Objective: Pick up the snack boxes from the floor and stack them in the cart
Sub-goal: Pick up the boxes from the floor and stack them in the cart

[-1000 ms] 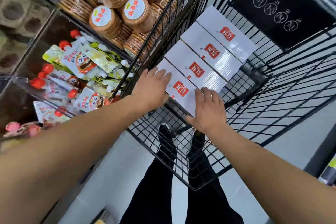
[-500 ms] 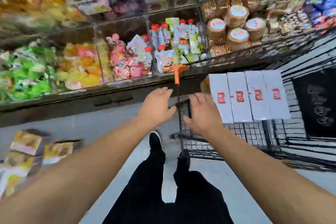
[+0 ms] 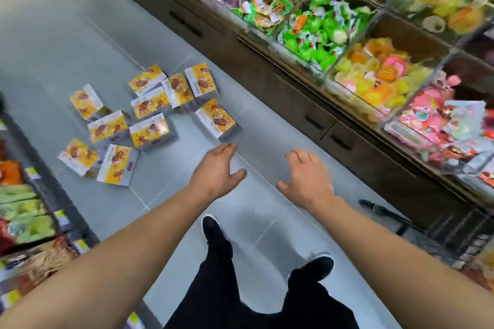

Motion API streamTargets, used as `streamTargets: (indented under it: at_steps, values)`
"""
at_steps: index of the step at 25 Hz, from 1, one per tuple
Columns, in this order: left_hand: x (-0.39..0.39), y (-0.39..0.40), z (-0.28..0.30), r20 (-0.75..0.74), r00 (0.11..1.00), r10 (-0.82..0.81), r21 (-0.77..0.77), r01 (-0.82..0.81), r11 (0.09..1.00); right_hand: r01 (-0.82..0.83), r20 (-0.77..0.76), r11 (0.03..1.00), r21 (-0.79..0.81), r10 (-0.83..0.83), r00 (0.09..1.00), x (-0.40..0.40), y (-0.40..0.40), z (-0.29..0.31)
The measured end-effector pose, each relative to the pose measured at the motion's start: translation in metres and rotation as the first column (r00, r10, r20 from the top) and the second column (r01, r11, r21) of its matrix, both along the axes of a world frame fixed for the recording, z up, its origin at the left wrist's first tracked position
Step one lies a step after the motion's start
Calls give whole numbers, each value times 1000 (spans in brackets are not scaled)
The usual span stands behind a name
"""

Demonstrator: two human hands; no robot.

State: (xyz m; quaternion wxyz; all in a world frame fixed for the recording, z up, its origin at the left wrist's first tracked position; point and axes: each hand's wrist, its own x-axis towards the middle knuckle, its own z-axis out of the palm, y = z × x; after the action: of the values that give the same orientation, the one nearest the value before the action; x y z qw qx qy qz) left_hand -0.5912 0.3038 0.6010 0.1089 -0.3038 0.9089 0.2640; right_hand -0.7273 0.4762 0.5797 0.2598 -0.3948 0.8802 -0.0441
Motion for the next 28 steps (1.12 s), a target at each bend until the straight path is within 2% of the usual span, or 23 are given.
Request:
streamTargets:
  at_steps: [5, 9, 13, 18, 23, 28]
  values:
    - [81, -134, -20, 29, 984, 176, 39, -177, 983, -89, 38, 995, 51, 87, 995, 50, -138, -15]
    - [104, -216, -35, 45, 961, 272, 56, -274, 960, -84, 62, 994, 69, 79, 995, 53, -214, -25]
    - [85, -286, -55, 109, 940, 323, 100, -334, 937, -48, 128, 994, 101, 35, 991, 20, -280, -54]
    - [23, -359, -105, 128, 934, 333, 94, -346, 934, -16, 174, 994, 106, -3, 985, -38, -354, -121]
    - [-39, -424, -206, 145, 950, 277, 98, -292, 951, 73, 216, 988, 134, -101, 971, -81, -410, -220]
    - [-69, -480, -345, 163, 975, 150, 107, -168, 980, 251, 248, 952, 173, -289, 925, -84, -446, -353]
